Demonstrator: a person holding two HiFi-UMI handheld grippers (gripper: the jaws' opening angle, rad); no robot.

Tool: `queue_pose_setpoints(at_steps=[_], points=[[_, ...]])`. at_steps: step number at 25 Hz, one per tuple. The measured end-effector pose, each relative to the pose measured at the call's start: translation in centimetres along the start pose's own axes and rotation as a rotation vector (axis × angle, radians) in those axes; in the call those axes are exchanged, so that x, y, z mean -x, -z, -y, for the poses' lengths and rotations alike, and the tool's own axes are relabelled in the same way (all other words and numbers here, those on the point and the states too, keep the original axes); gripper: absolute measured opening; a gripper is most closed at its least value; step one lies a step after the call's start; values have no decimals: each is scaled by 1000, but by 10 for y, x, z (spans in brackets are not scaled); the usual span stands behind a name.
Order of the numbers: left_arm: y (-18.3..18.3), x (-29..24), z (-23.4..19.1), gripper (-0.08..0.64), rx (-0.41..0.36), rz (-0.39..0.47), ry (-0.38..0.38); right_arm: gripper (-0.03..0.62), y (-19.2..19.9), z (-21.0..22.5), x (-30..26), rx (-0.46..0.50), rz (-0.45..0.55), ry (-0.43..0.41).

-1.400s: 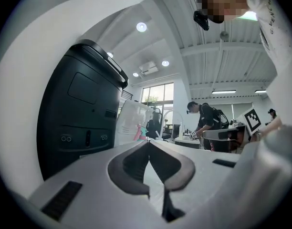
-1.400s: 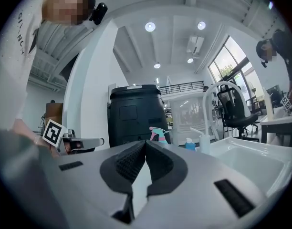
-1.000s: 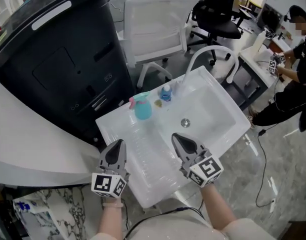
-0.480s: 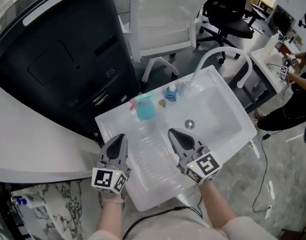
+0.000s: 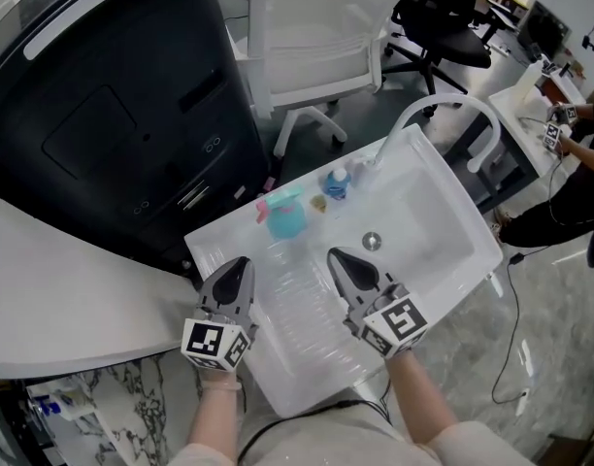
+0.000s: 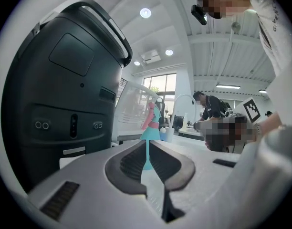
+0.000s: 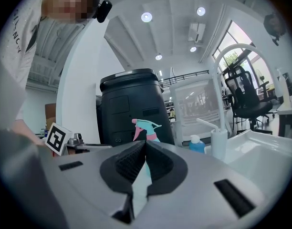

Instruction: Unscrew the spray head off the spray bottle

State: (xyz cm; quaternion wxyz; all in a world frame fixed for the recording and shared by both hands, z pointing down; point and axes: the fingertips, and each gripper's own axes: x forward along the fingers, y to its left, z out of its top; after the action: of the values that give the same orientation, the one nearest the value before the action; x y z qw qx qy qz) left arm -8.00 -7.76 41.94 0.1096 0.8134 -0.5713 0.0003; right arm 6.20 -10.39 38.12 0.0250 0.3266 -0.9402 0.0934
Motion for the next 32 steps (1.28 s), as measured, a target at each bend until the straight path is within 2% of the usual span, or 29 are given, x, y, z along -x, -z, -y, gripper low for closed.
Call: queue_pose_setpoints(at_steps=[3, 7, 12, 20, 25, 32], points=[[1, -12, -2, 18, -5, -13, 35, 5, -2, 5, -5, -3, -4, 24], [4, -30, -2, 186, -8, -38, 106, 5, -1, 12, -13, -14, -8, 56], [11, -54, 5, 276, -45, -79, 180, 5, 3, 19, -20, -23, -12, 86], [30, -93, 10, 351, -172, -148, 205, 5, 8, 22, -33, -34, -18, 102], [33, -113, 11, 357, -248, -154, 186, 5, 1, 20, -42, -37, -5, 103], [31, -129, 13, 357, -291, -129, 184, 6, -11, 11, -61, -53, 21, 30]])
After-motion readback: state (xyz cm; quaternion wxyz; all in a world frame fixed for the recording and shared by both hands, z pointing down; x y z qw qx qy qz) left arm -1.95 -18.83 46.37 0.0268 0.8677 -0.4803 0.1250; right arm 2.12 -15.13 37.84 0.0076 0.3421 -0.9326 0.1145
